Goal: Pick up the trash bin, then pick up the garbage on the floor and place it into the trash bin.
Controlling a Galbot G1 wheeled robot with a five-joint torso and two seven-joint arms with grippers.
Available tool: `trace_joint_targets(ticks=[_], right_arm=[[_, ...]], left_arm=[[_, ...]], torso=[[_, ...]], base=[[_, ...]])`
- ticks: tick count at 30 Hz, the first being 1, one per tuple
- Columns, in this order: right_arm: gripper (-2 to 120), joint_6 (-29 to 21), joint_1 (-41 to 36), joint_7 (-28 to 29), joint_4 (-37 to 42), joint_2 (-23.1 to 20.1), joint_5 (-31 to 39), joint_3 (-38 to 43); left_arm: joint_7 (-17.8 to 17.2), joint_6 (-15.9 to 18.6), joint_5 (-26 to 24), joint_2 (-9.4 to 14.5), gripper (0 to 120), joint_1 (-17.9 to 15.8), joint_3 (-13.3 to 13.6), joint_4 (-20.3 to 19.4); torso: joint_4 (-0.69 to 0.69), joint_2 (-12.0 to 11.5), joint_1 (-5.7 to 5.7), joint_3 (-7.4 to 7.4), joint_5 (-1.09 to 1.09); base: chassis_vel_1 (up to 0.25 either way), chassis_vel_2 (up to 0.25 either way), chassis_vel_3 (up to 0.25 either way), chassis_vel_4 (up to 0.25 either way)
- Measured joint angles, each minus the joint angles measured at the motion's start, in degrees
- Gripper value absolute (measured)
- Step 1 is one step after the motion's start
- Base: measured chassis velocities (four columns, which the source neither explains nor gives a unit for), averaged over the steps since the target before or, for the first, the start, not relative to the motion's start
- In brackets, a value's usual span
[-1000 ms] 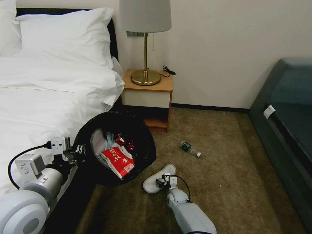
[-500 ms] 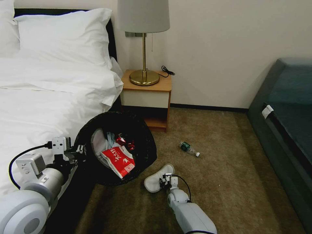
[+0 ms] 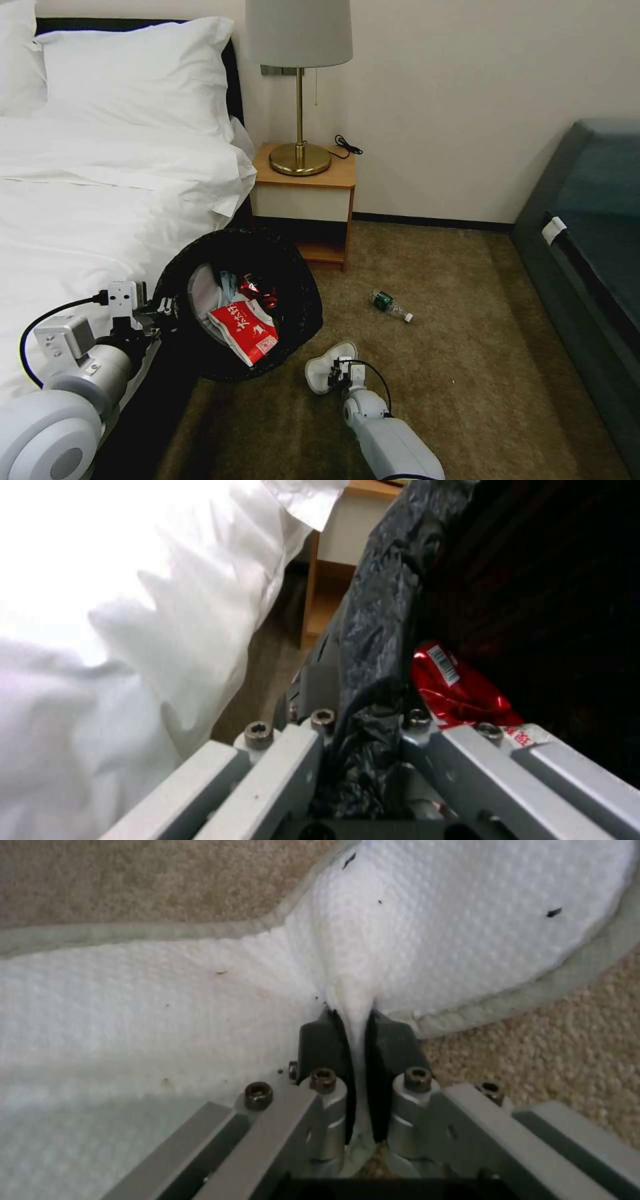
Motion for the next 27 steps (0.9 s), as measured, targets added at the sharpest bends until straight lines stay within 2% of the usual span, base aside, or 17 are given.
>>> trace_joint_targets(ticks=[6, 9, 11, 12, 14, 15, 17, 18, 20, 21, 23, 27], right_arm=[[4, 0.0, -0.8, 0.4, 1.7, 0.0, 0.3, 0.3], [4, -0.8, -2.0, 1.0, 5.1, -0.1, 1.4, 0.5], [3, -2.8, -3.5, 1.3, 10.7, -1.9, 3.3, 0.9], [3, -2.8, -3.5, 1.3, 10.7, -1.9, 3.3, 0.9], [3, -3.9, -4.7, 1.3, 16.5, -5.4, 3.5, 2.2], [3, -3.9, -4.7, 1.3, 16.5, -5.4, 3.5, 2.2], [3, -5.2, -6.7, 0.5, 24.3, -10.8, 3.9, 3.4], [3, -5.2, -6.7, 0.5, 24.3, -10.8, 3.9, 3.4], [3, -6.2, -8.5, -0.3, 31.4, -15.2, 4.0, 4.5], [3, -6.2, -8.5, -0.3, 31.4, -15.2, 4.0, 4.5], [3, -5.6, -10.0, -0.9, 35.3, -18.4, 2.1, 5.7], [3, -5.4, -12.1, -1.0, 39.1, -21.4, 1.6, 7.3]], left_arm=[[0.0, 0.0, 0.0, 0.0, 1, -0.1, 0.1, 0.0], [0.0, 0.0, 0.1, -0.1, 1, -0.2, 0.1, 0.0], [0.1, 0.0, 0.0, 0.0, 1, -0.5, 0.0, 0.0], [0.1, 0.0, 0.0, 0.0, 1, -0.5, 0.0, 0.0], [0.1, 0.0, 0.0, 0.0, 1, -0.7, -0.1, 0.0], [0.1, 0.0, 0.0, 0.0, 1, -0.7, -0.1, 0.0], [0.0, 0.0, -0.1, 0.1, 1, -0.8, -0.5, 0.0], [0.0, 0.0, -0.1, 0.1, 1, -0.8, -0.5, 0.0], [0.0, 0.0, -0.2, 0.1, 1, -0.8, -0.6, 0.0], [0.0, 0.0, -0.2, 0.1, 1, -0.8, -0.6, 0.0], [-0.2, 0.0, -0.2, 0.0, 1, -0.8, -0.6, 0.0], [-0.2, 0.0, -0.4, 0.0, 1, -0.8, -0.8, 0.0]], torso=[[-0.01, 0.0, 0.01, 0.02, -0.01], [-0.03, 0.0, 0.02, 0.05, -0.02], [0.02, 0.0, 0.03, 0.06, 0.05], [0.02, 0.0, 0.03, 0.06, 0.05], [0.01, 0.0, 0.03, 0.03, -0.01], [0.01, 0.0, 0.03, 0.03, -0.01], [-0.03, 0.0, 0.04, 0.03, 0.0], [-0.03, 0.0, 0.04, 0.03, 0.0], [-0.02, 0.0, 0.02, 0.01, -0.01], [-0.02, 0.0, 0.02, 0.01, -0.01], [-0.01, 0.0, 0.02, 0.01, 0.0], [-0.02, 0.0, 0.02, 0.01, 0.0]], base=[[0.0, 0.0, 0.0, 0.0], [0.0, 0.0, 0.0, 0.0], [0.0, 0.0, 0.0, 0.0], [0.0, 0.0, 0.0, 0.0], [0.0, 0.0, 0.0, 0.0], [0.0, 0.0, 0.0, 0.0], [0.0, 0.0, 0.0, 0.0], [0.0, 0.0, 0.0, 0.0], [0.0, 0.0, 0.0, 0.0], [0.0, 0.0, 0.0, 0.0], [0.0, 0.0, 0.0, 0.0], [0.0, 0.0, 0.0, 0.0]])
